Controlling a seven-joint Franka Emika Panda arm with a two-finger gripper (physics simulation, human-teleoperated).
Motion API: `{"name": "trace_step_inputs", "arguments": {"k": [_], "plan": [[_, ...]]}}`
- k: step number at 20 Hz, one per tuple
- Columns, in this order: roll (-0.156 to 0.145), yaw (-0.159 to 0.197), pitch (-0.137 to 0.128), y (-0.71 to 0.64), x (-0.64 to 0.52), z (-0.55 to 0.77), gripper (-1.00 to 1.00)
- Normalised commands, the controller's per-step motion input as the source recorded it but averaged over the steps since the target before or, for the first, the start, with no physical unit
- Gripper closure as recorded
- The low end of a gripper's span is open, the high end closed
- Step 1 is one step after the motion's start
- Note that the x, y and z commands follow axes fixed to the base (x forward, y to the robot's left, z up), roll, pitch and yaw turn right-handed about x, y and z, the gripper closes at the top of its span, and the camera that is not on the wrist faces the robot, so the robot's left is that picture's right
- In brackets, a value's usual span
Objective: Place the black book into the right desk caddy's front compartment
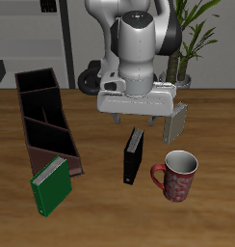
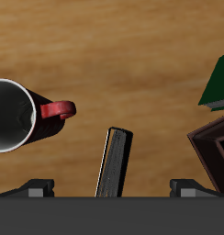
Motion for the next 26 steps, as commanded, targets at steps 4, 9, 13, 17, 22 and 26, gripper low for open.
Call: {"name": "trace_step_inputs", "arguments": {"k": [4, 9, 13, 17, 22, 26], "plan": [[0.004, -0.022, 0.009, -0.05, 0.06, -0.21, -1.00], [0.013, -0.030, -0.010, 0.03, 0.00, -0.26, -1.00], [0.007, -0.008, -0.010, -0.01, 0.01, -0.18, -1.00], [-0.032, -0.013, -0.029, -0.05, -0.02, -0.14, -1.00], [-0.013, -0.028, -0.002, -0.03, -0.02, -0.13, -1.00], [0.005, -0.017, 0.004, 0.04, -0.08, -0.18, -1.00]]}}
